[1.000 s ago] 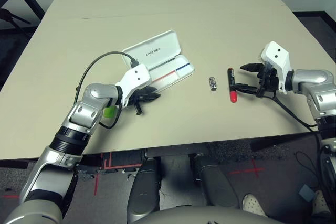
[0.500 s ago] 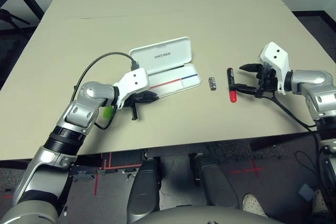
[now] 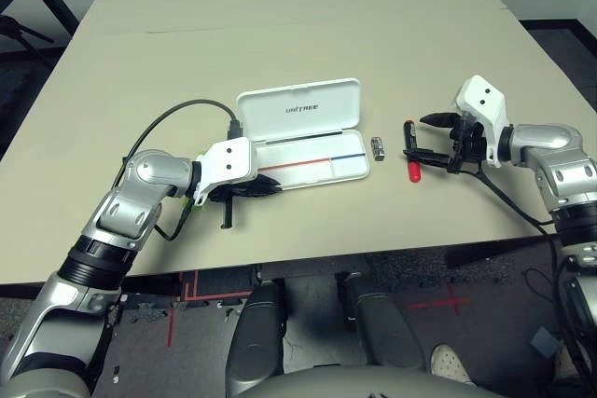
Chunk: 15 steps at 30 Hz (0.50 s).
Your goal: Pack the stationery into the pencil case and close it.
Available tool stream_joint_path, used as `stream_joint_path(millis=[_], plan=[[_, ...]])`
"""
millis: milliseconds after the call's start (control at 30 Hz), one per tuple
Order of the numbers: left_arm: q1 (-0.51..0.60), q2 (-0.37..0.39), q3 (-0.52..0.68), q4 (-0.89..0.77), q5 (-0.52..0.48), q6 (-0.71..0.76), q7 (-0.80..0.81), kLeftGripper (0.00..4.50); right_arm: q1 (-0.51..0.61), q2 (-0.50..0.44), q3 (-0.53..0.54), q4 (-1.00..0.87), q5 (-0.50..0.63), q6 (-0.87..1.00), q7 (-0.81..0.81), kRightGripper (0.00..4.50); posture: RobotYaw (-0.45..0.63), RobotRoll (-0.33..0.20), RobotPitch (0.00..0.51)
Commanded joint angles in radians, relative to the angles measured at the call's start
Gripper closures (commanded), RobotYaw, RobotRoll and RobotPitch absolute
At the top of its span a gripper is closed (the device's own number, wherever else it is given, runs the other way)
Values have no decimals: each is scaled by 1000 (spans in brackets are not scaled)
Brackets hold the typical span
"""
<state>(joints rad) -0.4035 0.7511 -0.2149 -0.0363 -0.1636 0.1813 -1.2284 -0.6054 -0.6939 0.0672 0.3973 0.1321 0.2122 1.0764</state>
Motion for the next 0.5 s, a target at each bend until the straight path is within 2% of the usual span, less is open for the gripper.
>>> stream_joint_path(millis=[33,467,500], plan=[[19,8,2,-15,-10,-12,-15,4482,-8,3,15,16,-13,-14,10,0,-24,0,187],[44,15,-10,-2,12,-26,-35,4482,-16,6,15,26,-25,-29,9,0,-25,0,184],[44,13,-9,-1,15,-22,-29,4254,-17,7,16,26,-26,-29,9,0,-27,0,184]])
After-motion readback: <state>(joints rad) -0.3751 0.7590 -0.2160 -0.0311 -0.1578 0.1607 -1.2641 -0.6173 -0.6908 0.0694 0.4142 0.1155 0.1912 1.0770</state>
